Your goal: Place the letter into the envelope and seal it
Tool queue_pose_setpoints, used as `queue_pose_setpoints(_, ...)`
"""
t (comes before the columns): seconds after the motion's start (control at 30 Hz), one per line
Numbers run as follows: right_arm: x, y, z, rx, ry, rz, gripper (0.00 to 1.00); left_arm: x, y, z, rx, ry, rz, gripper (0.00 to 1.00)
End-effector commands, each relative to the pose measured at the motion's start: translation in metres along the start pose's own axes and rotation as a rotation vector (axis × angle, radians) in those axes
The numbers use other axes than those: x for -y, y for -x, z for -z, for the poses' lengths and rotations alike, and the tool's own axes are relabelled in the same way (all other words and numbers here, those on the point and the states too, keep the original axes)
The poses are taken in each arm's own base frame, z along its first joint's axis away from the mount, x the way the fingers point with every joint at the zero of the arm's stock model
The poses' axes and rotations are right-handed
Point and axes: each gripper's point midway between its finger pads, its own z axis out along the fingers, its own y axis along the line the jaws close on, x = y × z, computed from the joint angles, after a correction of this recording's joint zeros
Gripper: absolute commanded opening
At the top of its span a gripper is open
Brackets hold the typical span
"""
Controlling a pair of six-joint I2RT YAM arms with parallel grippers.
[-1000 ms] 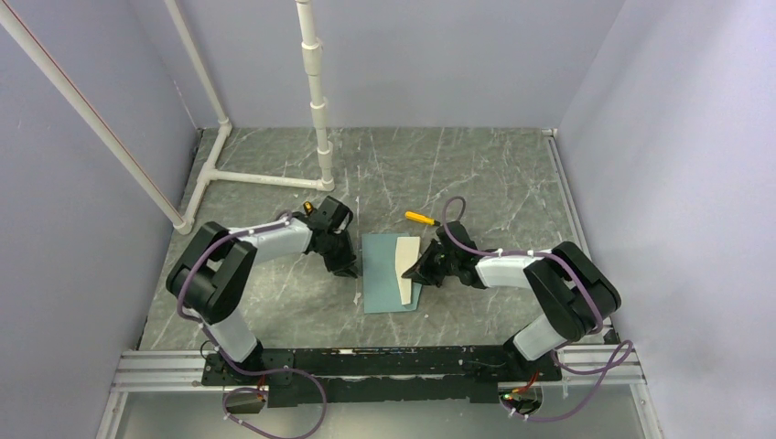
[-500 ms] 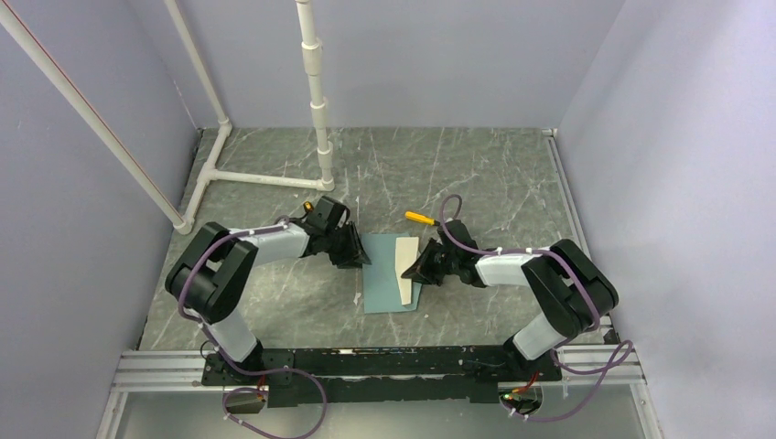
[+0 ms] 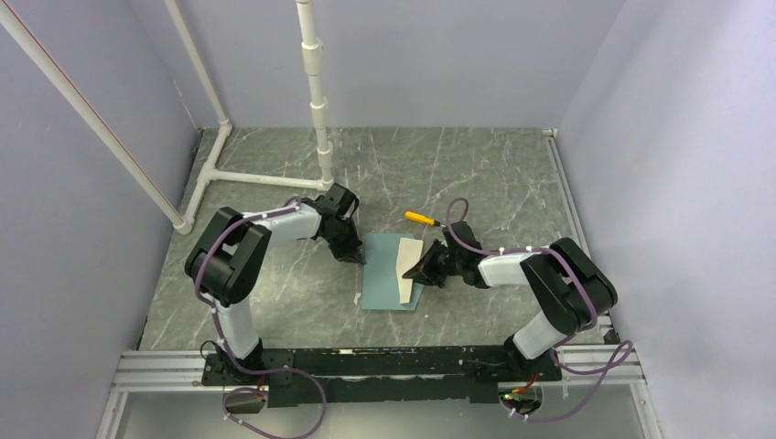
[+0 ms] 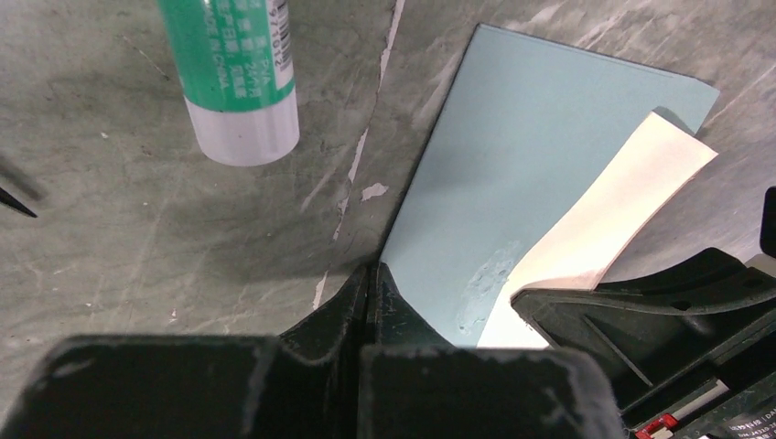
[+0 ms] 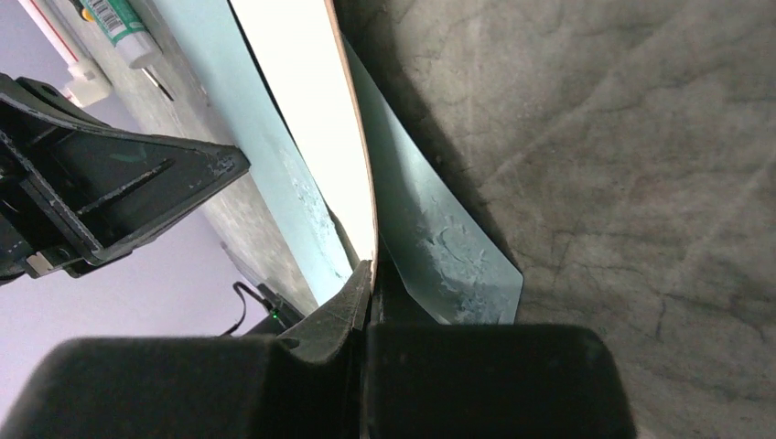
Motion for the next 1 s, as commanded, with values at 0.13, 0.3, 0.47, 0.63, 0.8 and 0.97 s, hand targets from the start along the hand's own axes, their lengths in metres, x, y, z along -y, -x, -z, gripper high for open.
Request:
queue_pose_setpoints(0.13, 0.051, -0.012, 0.003, -0.016, -0.175, -0.104, 0.0, -0.09, -0.024, -0.021, -0.038, 0.36, 0.028, 0.04)
queue_pose_setpoints(0.3, 0.043, -0.019, -0.007, -0.095, -0.141, -0.077, 0.0, -0.076, -0.024, -0.024, -0.036, 0.272, 0.02, 0.18)
queue_pose_setpoints(0.47, 0.037, -0.021, -0.013, -0.141, -0.125, -0.066, 0.0, -0.062, -0.024, -0.024, -0.034, 0.192, 0.004, 0.29)
queue_pose_setpoints(0.63, 0.033, -0.02, -0.016, -0.16, -0.109, -0.032, 0.0, -0.061, -0.025, -0.026, -0.045, 0.184, -0.008, 0.28)
queue_pose_setpoints(0.8, 0.029, -0.013, -0.022, -0.161, -0.119, 0.046, 0.0, -0.06, -0.027, -0.026, -0.054, 0.176, -0.008, 0.28)
queue_pose_setpoints(0.97, 0.026, 0.0, -0.009, -0.08, -0.166, 0.106, 0.16, -0.065, -0.025, -0.024, -0.047, 0.21, -0.009, 0.27)
